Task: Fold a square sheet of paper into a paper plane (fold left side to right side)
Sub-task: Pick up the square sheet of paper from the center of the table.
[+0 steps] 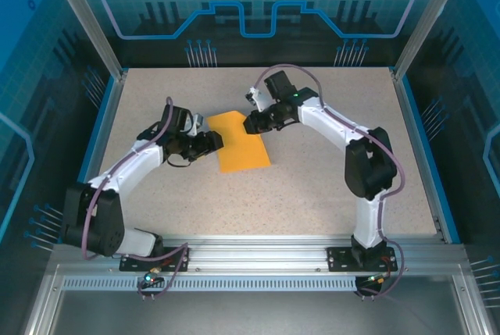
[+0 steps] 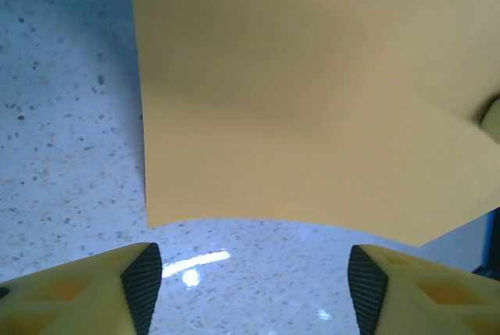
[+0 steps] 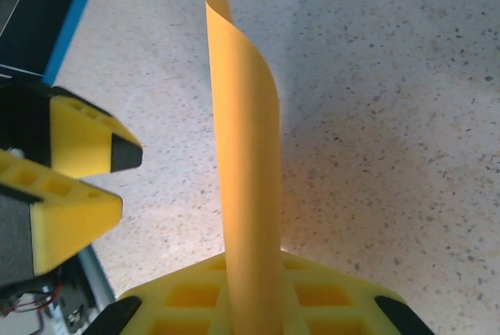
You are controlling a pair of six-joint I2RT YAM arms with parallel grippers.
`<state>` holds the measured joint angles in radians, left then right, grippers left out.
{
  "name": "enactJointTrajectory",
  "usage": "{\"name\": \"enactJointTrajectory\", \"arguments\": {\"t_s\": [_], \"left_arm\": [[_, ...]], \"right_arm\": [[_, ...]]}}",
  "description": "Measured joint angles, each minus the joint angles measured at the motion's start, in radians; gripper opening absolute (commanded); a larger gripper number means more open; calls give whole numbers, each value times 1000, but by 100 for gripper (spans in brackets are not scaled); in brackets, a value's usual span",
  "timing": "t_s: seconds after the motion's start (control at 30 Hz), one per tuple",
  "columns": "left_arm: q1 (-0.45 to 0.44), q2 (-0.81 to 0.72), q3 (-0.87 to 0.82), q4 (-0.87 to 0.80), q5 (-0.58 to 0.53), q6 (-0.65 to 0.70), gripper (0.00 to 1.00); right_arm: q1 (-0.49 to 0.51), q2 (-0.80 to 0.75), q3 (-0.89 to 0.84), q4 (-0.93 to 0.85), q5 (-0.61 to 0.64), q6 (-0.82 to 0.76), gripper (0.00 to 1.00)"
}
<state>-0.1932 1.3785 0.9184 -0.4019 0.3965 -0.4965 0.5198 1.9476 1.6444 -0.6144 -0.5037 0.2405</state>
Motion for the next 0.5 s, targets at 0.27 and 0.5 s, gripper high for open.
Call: {"name": "enactJointTrajectory", "arguments": {"t_s": [0.27, 0.5], "left_arm": [[47, -195, -82, 249, 134, -58, 93], [47, -214, -85, 528, 305, -134, 96]], "right_arm": [[-103, -271, -100, -4, -114, 22, 15], [-160, -479, -64, -77, -248, 6, 16]]}}
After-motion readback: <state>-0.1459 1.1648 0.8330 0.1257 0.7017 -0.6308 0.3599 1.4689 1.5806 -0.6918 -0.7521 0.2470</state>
